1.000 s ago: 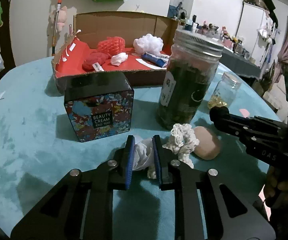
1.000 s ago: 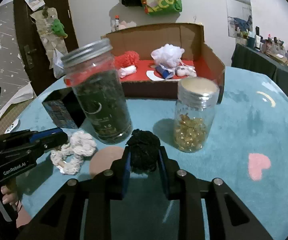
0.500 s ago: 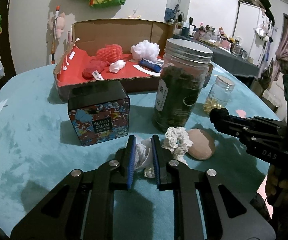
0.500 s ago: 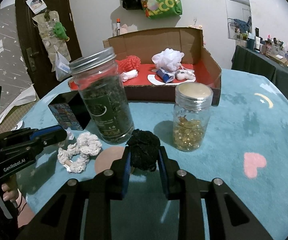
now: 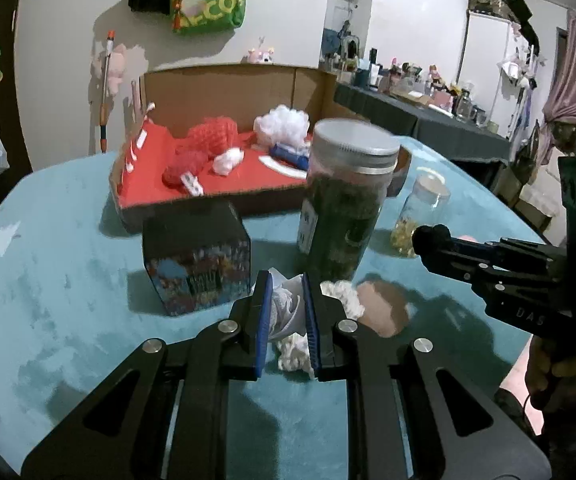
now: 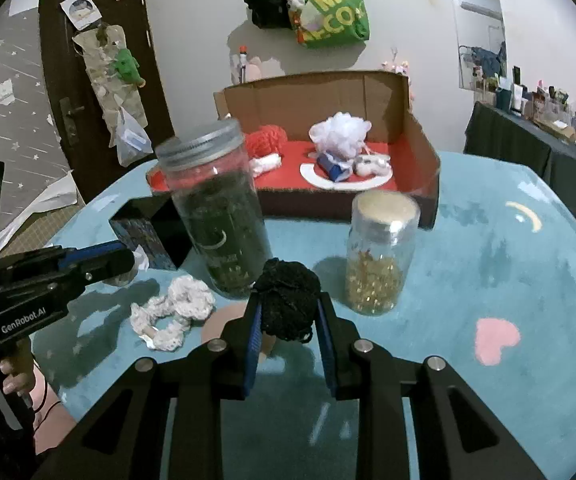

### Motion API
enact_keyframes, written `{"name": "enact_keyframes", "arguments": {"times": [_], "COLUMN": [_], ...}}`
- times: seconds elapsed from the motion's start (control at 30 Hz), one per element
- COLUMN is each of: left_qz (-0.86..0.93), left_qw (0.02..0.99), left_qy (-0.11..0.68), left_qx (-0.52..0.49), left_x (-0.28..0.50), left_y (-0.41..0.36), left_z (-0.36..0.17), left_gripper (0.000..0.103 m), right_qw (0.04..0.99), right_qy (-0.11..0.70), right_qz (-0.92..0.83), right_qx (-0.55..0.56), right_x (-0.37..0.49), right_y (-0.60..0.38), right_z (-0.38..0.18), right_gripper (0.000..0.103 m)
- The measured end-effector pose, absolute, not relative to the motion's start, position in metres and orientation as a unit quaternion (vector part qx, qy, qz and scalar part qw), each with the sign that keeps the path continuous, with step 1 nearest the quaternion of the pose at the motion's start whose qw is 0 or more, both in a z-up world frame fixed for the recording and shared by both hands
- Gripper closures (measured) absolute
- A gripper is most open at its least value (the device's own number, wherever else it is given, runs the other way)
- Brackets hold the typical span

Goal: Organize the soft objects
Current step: 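Lift the tissue and pompom and carry them toward the box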

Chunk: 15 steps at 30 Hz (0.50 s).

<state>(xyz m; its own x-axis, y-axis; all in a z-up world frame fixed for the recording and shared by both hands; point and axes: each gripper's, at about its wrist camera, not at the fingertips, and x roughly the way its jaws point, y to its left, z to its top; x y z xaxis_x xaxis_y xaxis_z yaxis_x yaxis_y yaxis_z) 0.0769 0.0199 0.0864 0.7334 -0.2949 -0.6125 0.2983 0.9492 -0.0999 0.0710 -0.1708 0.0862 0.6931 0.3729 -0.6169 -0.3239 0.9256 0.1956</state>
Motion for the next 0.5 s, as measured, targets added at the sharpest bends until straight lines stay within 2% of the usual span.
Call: {"name": "enact_keyframes", "arguments": {"times": [0.5], "left_qz": [-0.151], "left_qw": [0.945], "left_qy": [0.291], "left_qx": [0.010], "left_x": [0.094], "left_y": [0.024], "left_z": [0.130], "left_gripper": [0.088], "right_qw": [0.932], "right_qy": [0.307], "right_qz": [0.189], "right_qx": [0.028], "right_x": [0.085], "right_y": [-0.187], "right_z": [0.131], "right_gripper": [0.075]}}
